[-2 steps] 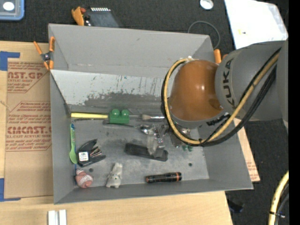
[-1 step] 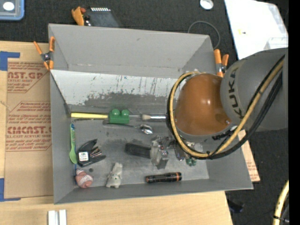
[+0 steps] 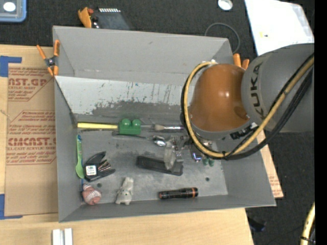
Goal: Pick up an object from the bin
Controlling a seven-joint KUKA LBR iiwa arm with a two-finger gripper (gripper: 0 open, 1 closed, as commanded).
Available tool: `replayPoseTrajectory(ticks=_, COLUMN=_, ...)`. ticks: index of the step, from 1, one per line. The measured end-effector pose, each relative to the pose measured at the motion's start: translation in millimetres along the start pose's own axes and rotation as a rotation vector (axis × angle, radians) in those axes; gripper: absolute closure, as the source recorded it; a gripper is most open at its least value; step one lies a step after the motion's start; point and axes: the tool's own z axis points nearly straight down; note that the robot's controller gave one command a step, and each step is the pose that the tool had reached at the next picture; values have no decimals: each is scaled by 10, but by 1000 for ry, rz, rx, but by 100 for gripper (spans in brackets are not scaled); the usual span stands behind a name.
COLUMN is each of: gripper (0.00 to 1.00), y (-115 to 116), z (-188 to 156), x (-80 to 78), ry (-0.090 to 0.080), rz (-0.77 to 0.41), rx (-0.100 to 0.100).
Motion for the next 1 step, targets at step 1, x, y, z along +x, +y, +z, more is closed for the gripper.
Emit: replayPoseTrajectory(ticks=1, gripper=100, y=-28, z=161, x=-72, ry=-6, rz=-26, rx=0)
